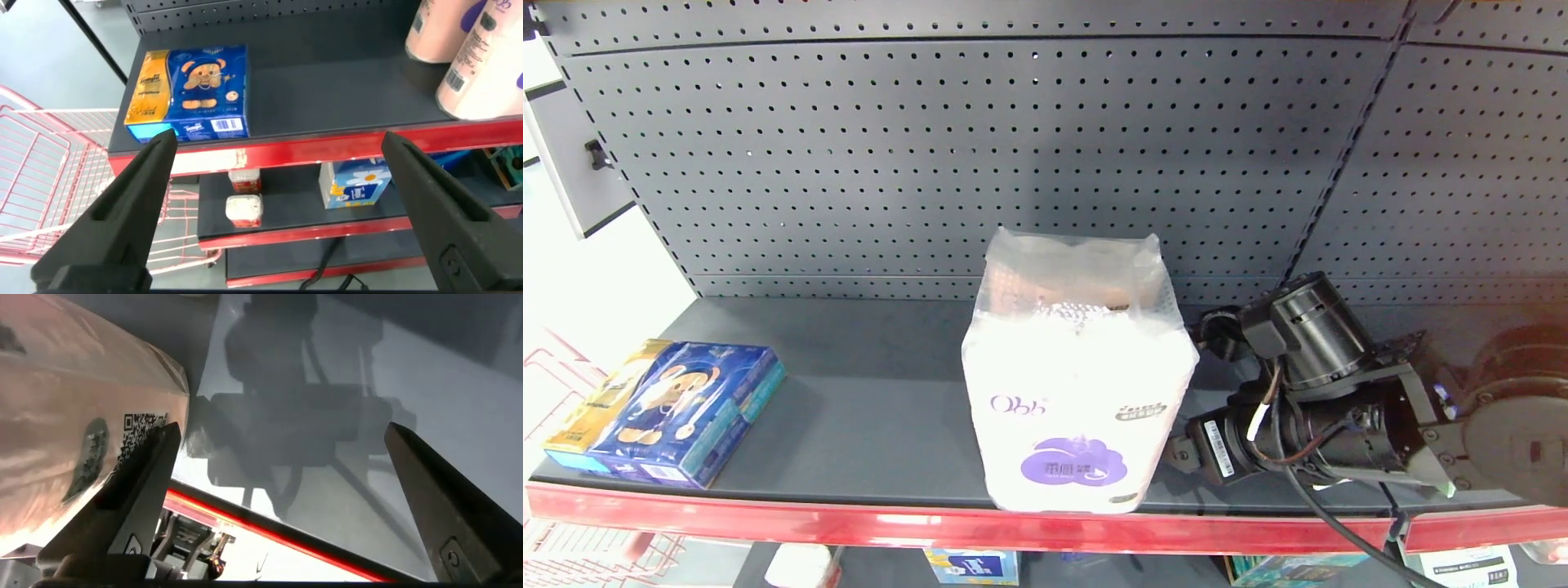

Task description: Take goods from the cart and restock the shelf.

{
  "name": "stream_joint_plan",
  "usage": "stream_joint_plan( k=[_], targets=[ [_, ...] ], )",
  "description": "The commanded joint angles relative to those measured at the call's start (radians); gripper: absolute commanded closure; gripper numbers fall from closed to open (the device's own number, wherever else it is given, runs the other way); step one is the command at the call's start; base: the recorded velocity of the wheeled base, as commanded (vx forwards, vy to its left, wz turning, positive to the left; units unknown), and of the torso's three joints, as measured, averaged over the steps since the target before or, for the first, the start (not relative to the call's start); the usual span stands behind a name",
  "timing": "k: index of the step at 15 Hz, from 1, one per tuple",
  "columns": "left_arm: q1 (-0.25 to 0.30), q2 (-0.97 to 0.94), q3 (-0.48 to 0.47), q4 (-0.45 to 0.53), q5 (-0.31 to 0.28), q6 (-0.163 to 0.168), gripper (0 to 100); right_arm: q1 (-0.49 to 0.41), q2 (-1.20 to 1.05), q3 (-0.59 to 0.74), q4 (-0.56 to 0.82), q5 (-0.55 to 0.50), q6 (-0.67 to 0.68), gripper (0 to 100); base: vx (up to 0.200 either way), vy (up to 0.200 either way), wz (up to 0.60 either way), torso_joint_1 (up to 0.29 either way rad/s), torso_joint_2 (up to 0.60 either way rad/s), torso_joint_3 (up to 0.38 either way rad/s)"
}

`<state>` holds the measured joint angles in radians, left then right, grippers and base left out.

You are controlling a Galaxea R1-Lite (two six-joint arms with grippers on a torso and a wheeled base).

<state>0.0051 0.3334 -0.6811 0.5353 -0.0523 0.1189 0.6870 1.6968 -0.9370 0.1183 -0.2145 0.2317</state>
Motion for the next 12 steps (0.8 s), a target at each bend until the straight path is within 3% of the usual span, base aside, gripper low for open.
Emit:
stream_joint_plan(
  k=[1, 12],
  targets=[
    [0.001, 0.004, 0.0, 0.0, 0.0, -0.001, 0, 0.003, 0.014, -0.013, 0.0, -0.006, 0.0, 0, 0.0, 0.0, 0.0, 0.0, 0.0, 0.0],
    [-0.001, 0.004, 0.005, 0.0, -0.001, -0.004, 0, -0.001, -0.02, 0.023, 0.003, -0.009, 0.0, 0, 0.0, 0.0, 0.0, 0.0, 0.0, 0.0]
  ],
)
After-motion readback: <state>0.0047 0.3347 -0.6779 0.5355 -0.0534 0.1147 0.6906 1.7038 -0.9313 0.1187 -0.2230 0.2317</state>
